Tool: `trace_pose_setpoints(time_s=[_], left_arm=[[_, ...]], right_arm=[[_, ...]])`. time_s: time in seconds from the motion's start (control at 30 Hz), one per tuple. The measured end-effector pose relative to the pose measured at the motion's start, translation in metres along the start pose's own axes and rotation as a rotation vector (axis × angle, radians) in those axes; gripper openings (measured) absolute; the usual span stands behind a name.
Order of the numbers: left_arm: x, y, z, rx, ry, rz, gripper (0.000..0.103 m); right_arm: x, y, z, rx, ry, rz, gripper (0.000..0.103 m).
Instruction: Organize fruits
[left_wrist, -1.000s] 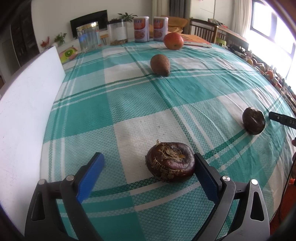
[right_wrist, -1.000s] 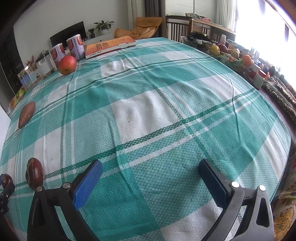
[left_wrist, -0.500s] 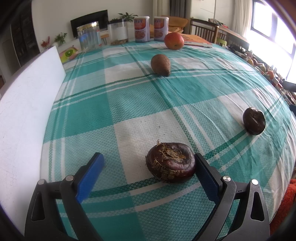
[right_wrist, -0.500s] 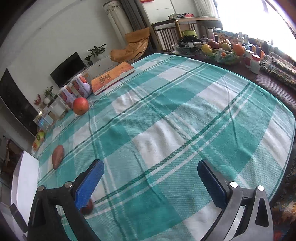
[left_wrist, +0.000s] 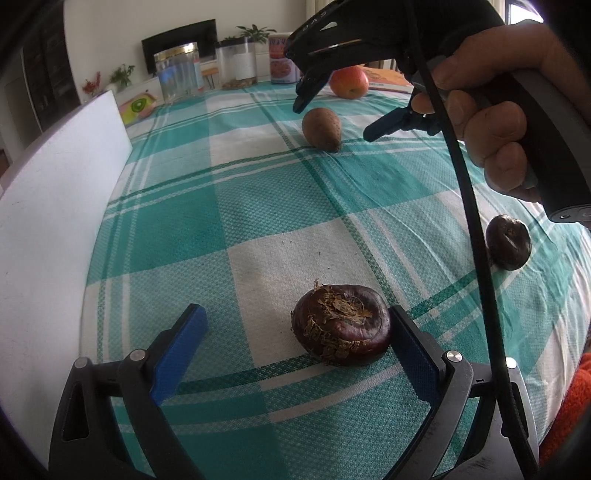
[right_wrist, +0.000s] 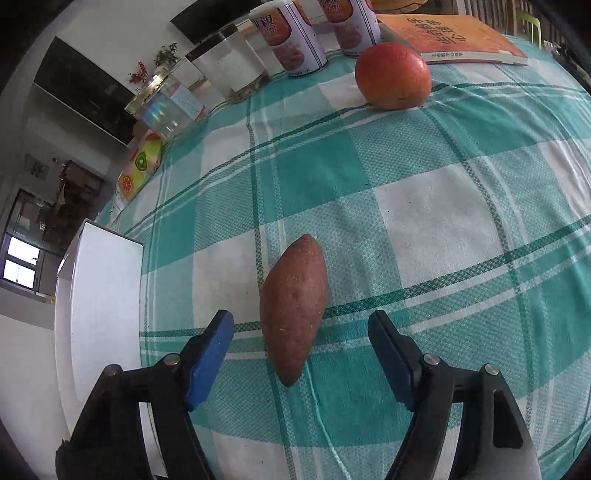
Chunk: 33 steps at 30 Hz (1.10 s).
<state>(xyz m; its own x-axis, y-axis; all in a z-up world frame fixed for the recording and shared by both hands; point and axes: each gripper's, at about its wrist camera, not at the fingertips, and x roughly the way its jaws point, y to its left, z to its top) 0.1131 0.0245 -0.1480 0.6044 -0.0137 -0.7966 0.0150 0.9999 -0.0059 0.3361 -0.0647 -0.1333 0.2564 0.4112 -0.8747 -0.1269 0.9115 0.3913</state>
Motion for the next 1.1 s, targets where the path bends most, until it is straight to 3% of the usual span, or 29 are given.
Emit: trace_pose_setpoints(time_s=[0.13, 0.2, 0.3, 0.5, 0.6, 0.7, 0.87, 0.97, 1.1], left_arm=[[0.000, 0.000, 0.000, 0.000, 0.000, 0.000, 0.098], [0.000, 0.000, 0.000, 0.000, 0.000, 0.000, 0.098], [0.000, 0.000, 0.000, 0.000, 0.000, 0.000, 0.098], [0.000, 0.000, 0.000, 0.000, 0.000, 0.000, 0.098], [0.000, 0.000, -0.001, 0.000, 0.000, 0.000, 0.098], [0.000, -0.001, -0.001, 0.000, 0.000, 0.001, 0.098], [0.000, -0.001, -0.001, 0.000, 0.000, 0.000, 0.098], [-0.001, 0.000, -0.001, -0.004, -0.001, -0.007, 0.098], [-0.008, 0.009, -0.001, -0.020, 0.025, -0.088, 0.097]], right_arm=[[0.016, 0.018, 0.002, -0.086, 0.043, -0.053, 0.061], [0.017, 0.024, 0.000, -0.129, 0.053, -0.095, 0.039], [0.007, 0.018, -0.006, -0.120, 0.042, -0.075, 0.039], [-0.056, -0.023, -0.023, -0.036, -0.049, 0.066, 0.039], [-0.090, -0.053, -0.037, -0.056, -0.066, 0.018, 0.039], [-0.117, -0.098, -0.055, -0.073, -0.058, -0.087, 0.039], [-0.134, -0.172, -0.096, -0.033, -0.044, -0.219, 0.039], [-0.131, -0.196, -0.124, -0.031, -0.044, -0.211, 0.039], [-0.145, -0.217, -0.141, 0.040, -0.092, -0.101, 0.046]])
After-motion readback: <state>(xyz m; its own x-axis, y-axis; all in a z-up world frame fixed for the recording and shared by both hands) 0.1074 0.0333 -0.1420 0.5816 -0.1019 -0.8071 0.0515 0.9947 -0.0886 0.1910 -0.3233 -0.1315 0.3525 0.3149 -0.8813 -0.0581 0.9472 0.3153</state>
